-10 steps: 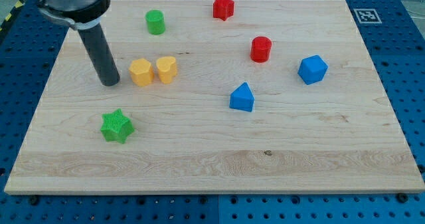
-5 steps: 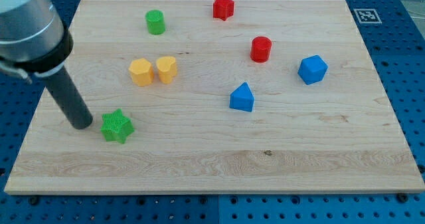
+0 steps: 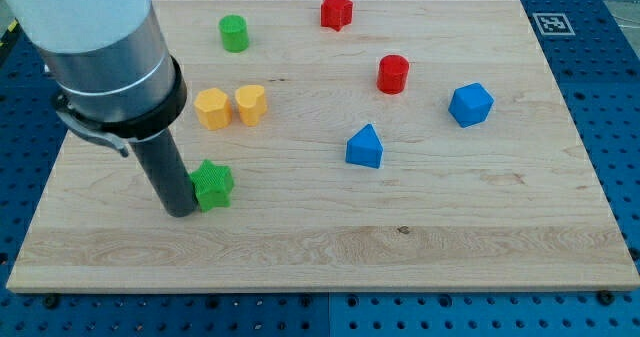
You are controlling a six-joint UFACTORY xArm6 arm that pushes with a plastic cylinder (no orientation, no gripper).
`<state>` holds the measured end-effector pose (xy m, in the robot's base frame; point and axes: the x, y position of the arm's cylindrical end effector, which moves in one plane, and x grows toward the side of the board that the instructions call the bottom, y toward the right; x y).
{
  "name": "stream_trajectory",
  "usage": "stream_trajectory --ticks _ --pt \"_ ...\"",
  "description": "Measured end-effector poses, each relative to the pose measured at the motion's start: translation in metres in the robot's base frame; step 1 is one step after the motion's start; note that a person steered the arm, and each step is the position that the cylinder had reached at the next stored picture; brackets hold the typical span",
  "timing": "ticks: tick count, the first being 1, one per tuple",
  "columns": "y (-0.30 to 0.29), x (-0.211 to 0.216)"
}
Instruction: Place the green star to the bottom right of the yellow heart
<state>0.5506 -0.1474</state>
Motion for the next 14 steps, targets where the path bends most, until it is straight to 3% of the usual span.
stream_trajectory --ticks 1,2,5,6,9,10,12,13,14 --pt "0.014 0.022" --pt "0.041 -0.002" --pt "-0.025 -0.014" --pt "-0.01 -0.036" --pt "0.011 -0.021" --pt "0.033 -0.04" --pt "0.034 -0.019" --pt "0.069 -0.016" --pt "0.079 -0.033"
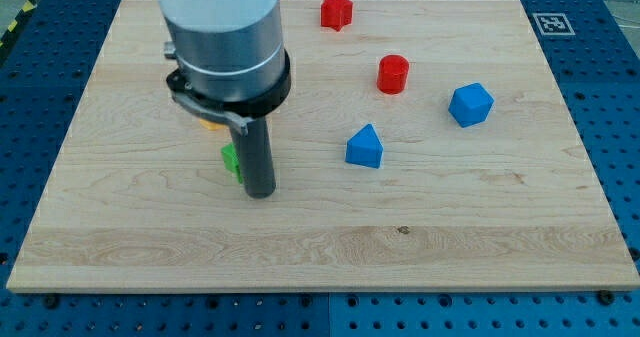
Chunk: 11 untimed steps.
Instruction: Place the green star to the bottom right of the yellow heart
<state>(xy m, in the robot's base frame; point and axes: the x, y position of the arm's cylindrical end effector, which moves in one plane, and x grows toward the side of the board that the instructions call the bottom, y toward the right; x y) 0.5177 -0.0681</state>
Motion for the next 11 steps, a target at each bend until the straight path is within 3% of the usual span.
stream_trajectory --ticks 2,3,5,7,8,9,11 --pt "-0.005 -0.005" --pt "-0.037 0.014" --pt "-0.021 -0.028" --pt "-0.025 -0.004" --pt "0.013 0.007" --pt "0.047 -0.012" --pt "0.011 -0.024"
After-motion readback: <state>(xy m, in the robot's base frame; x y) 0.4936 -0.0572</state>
